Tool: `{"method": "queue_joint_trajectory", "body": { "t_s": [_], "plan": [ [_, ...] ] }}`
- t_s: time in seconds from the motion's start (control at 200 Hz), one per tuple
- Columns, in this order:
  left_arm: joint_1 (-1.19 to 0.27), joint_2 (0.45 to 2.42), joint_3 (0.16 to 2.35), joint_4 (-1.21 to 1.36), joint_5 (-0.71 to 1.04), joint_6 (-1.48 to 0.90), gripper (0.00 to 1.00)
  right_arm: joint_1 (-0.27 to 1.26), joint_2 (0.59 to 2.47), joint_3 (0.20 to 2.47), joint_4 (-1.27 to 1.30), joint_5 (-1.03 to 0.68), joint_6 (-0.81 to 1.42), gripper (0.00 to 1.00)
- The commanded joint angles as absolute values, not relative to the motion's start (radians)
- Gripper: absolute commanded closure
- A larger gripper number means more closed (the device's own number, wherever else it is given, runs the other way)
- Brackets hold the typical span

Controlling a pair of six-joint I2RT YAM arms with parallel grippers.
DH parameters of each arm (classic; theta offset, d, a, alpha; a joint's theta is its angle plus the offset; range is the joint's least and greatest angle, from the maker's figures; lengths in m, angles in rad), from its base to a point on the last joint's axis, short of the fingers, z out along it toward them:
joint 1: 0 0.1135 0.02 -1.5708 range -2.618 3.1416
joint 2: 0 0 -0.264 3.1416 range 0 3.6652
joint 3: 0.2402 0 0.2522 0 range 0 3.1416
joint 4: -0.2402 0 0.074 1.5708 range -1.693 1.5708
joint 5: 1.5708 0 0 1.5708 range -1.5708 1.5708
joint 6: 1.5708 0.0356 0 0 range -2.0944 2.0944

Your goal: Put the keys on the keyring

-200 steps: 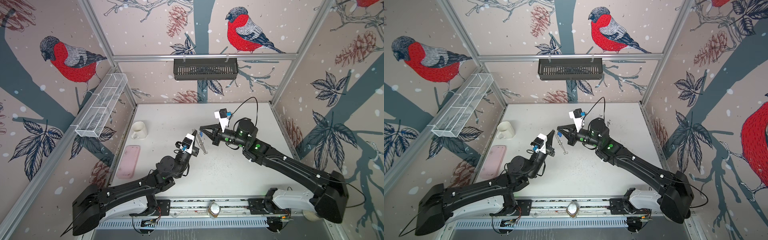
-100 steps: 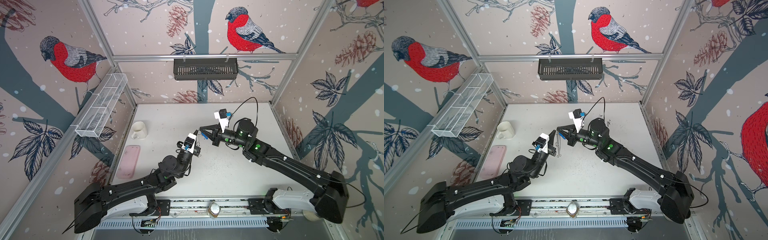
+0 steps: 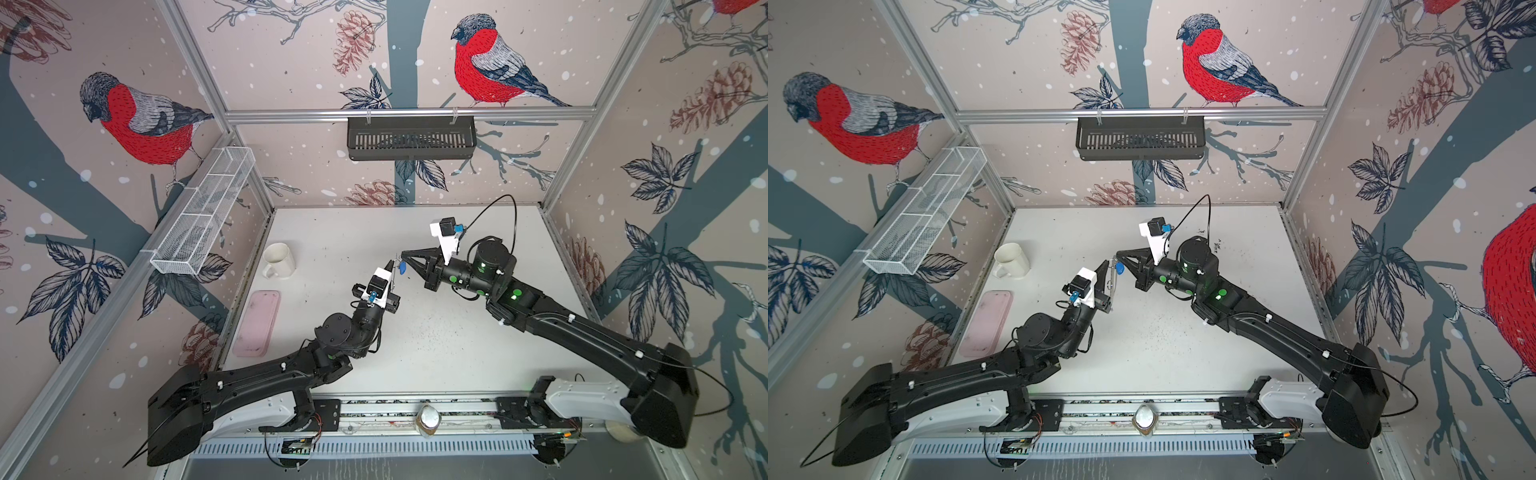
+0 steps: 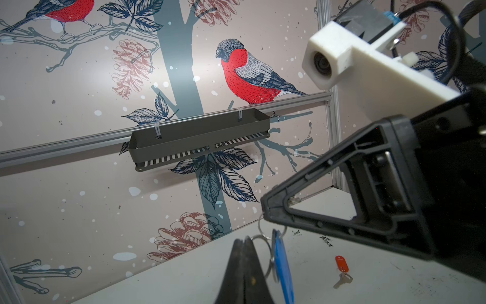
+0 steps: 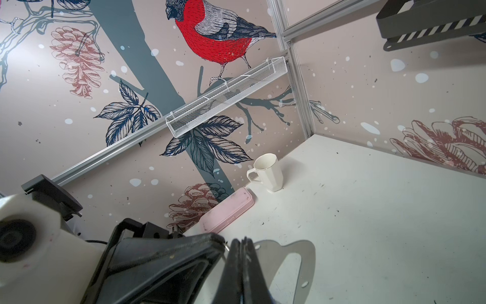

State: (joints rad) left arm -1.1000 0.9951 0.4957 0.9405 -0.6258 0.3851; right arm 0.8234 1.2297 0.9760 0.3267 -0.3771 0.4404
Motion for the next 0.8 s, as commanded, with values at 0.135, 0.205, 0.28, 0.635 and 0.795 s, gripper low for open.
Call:
{"method": "queue_joint_trajectory", "body": {
  "t_s": [0.135, 0.205, 0.28, 0.635, 0.795],
  "plan": [
    [-1.109, 1.002, 0.491, 1.037, -0.643, 0.419, 1.0, 0.824, 1.208, 0.98, 0.319, -0.353, 0.426, 1.0],
    [-1.109, 1.001, 0.489, 1.04, -0.637, 0.423, 1.0, 0.824, 1.206, 0.98, 0.324, -0.366, 0.428, 1.0],
    [-1.111, 1.001, 0.486, 1.046, -0.631, 0.427, 1.0, 0.821, 1.209, 0.98, 0.331, -0.393, 0.437, 1.0],
    [-1.149, 1.029, 0.436, 1.202, -0.664, 0.532, 1.0, 0.819, 1.205, 0.948, 0.364, -0.425, 0.534, 1.0],
    [-1.197, 1.086, 0.428, 1.327, -0.722, 0.645, 1.0, 0.818, 1.193, 0.925, 0.384, -0.42, 0.579, 1.0]
  ]
}}
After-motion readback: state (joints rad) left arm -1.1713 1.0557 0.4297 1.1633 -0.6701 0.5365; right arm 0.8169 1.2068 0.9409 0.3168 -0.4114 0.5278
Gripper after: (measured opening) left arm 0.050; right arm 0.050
